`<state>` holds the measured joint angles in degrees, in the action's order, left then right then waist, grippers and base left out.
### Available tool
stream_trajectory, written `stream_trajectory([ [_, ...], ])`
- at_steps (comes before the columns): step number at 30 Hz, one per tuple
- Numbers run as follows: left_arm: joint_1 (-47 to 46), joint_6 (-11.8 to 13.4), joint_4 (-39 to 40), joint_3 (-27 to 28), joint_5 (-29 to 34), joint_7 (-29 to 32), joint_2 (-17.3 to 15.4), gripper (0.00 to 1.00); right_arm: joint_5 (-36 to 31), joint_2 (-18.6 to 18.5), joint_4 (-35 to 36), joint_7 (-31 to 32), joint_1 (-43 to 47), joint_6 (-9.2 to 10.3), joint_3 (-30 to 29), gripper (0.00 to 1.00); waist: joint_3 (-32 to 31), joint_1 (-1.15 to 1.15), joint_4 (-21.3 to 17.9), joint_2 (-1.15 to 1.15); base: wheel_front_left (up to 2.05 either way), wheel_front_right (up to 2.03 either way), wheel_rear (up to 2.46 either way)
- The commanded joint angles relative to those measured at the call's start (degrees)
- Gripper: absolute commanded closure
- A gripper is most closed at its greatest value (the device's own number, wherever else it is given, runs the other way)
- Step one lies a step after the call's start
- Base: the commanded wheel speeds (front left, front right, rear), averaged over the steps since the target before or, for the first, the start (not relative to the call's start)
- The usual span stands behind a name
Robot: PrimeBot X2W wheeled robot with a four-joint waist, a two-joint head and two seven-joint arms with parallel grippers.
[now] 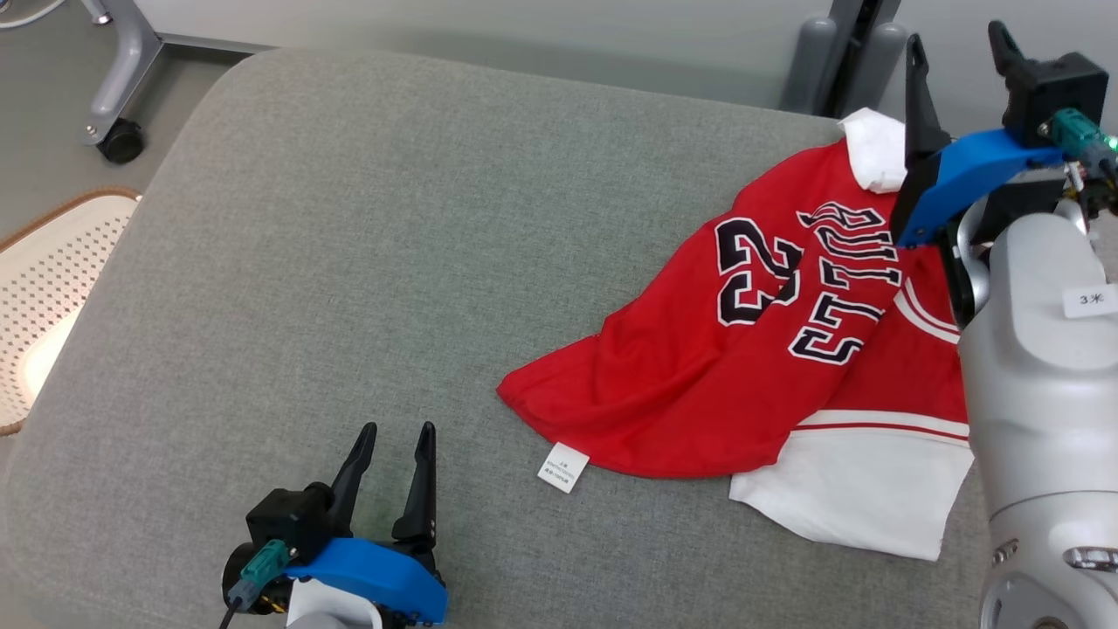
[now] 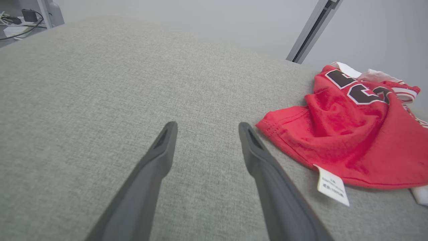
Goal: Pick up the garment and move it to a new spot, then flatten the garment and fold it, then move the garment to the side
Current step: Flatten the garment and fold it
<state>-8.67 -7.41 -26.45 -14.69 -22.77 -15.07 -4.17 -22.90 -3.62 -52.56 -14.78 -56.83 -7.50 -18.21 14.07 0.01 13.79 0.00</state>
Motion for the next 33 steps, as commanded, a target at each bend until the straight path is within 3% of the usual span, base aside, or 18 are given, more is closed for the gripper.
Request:
stream_trajectory([
  [1, -0.6, -0.2, -0.2, 0.3, 0.2, -0.1, -0.4, 0.0, 1.3, 0.3, -0.4, -0.4, 1.8, 0.02, 0.2, 0.0, -0.8, -0.01, -0.9, 0.0, 0.0, 0.0, 0.0],
  [16, 3.8, -0.2, -1.0, 2.4, 1.5, -0.1, -0.5, 0.0, 22.2, 0.7, 6.5, -0.4, 26.9, 0.01, 12.1, 0.0, -7.9, -0.01, -6.7, 0.0, 0.0, 0.0, 0.0],
  [25, 6.0, -0.1, -1.3, 2.5, 2.1, -0.1, -0.3, 0.0, 26.0, 0.7, 4.1, -0.4, 36.3, 0.01, 15.1, 0.0, -10.0, -0.01, -8.4, 0.0, 0.0, 0.0, 0.0],
  [33, 6.1, -0.1, -1.3, 1.7, 1.9, -0.1, -0.5, 0.0, 25.7, 0.7, -1.7, -0.4, 36.4, 0.02, 14.7, 0.0, -9.6, -0.01, -7.7, 0.0, 0.0, 0.0, 0.0],
])
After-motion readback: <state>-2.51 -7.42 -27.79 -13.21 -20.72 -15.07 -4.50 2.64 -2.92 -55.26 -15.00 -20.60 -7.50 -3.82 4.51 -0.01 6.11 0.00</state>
